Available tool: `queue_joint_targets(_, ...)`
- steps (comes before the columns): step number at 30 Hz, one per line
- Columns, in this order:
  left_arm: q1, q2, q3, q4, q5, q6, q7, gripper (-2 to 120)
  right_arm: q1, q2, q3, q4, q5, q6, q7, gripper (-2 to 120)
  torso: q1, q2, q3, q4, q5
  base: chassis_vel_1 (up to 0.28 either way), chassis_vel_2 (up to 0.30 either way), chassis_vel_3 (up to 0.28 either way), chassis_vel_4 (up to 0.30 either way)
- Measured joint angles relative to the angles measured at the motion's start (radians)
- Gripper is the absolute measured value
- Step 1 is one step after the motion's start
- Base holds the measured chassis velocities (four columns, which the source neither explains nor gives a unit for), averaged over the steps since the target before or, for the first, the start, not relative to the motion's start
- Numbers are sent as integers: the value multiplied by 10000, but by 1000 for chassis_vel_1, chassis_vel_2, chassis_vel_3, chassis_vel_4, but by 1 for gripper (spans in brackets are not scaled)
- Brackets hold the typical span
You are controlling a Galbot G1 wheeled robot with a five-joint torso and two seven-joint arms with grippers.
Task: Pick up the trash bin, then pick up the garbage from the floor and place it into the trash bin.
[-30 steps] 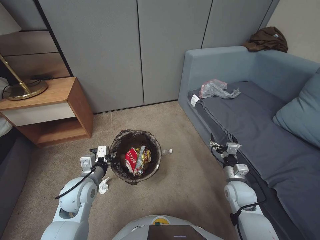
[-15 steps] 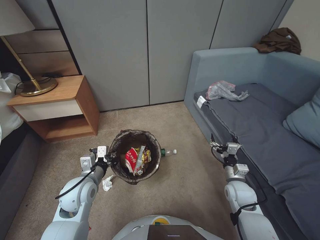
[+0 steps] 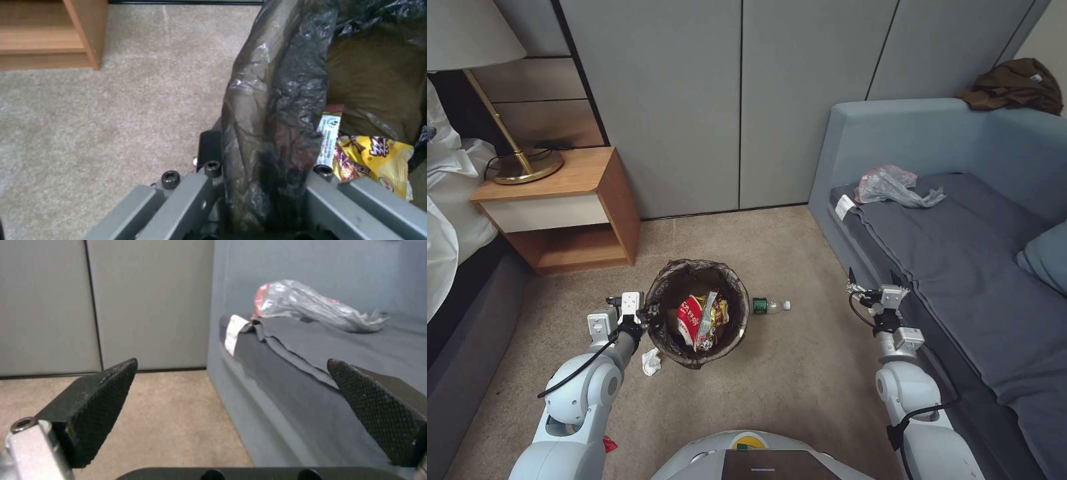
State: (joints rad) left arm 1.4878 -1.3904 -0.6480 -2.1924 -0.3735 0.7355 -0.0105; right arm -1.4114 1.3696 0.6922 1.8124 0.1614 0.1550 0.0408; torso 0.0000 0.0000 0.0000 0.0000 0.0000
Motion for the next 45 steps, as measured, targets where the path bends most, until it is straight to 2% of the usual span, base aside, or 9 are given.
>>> queue_joint_targets(31,31,26,-60,49,163,-142,163,0,-7,7,-86,-53,-1,32,-95,100,0,1,0,-1,0,0,0,0,0)
queue_joint_targets(45,110,63,-41,-52,201,-142,157,0,-20,-62,-49,-102,125,151,-542,100,0,1,0,1,0,-9,8,8,-10)
